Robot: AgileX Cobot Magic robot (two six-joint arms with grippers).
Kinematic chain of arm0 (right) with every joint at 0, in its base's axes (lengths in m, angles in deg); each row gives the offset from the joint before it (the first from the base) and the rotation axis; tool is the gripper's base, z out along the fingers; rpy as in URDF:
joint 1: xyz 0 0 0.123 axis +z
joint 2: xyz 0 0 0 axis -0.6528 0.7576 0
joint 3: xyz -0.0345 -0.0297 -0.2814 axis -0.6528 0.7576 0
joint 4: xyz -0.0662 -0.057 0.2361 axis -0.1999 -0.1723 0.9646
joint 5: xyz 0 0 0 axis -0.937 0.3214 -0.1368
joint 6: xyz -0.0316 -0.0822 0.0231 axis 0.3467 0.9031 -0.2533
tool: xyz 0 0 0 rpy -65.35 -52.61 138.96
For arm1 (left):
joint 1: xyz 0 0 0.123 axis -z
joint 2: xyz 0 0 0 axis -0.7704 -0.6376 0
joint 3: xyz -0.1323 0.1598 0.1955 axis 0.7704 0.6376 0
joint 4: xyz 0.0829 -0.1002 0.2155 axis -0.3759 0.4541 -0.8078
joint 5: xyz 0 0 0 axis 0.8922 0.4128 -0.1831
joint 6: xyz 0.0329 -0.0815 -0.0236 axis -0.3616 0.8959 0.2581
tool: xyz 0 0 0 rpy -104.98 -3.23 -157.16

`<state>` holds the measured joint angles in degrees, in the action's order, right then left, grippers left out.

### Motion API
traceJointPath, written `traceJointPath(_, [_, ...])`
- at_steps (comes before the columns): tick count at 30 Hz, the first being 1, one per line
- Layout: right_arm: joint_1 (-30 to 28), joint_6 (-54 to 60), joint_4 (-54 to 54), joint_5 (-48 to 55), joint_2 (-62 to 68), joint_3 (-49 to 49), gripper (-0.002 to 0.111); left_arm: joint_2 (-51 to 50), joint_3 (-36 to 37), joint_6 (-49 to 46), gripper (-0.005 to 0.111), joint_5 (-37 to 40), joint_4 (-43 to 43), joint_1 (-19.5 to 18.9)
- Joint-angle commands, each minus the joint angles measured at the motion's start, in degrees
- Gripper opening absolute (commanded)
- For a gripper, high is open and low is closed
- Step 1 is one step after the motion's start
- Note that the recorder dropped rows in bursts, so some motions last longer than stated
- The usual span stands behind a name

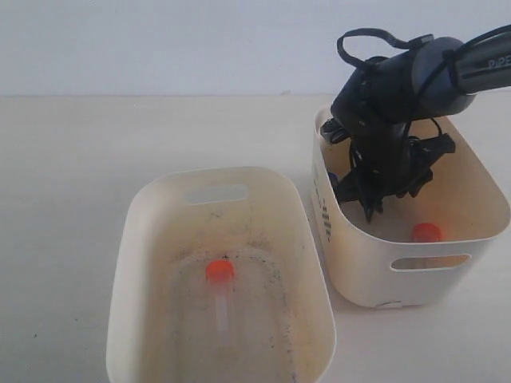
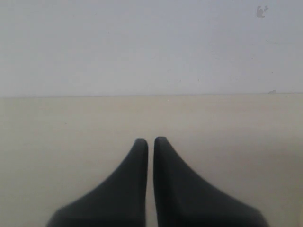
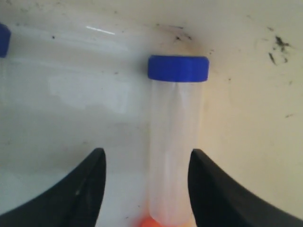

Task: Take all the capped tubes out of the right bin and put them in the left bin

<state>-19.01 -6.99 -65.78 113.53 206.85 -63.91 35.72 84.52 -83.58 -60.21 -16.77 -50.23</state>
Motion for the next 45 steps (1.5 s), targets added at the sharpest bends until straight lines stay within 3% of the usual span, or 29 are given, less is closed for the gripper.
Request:
traceJointPath(1, [0.0,-2.5,-2.2,0.5,0.4,0.2,0.051,-0.2,-0.1,0.2,0.004,-0.4,0.2,0.4])
traceJointPath(45, [0.0,-6.4,-7.0,8.7,3.8,0.2,0.051,-0.2,-0.1,0.2,0.004,-0.4,0.2,0.4])
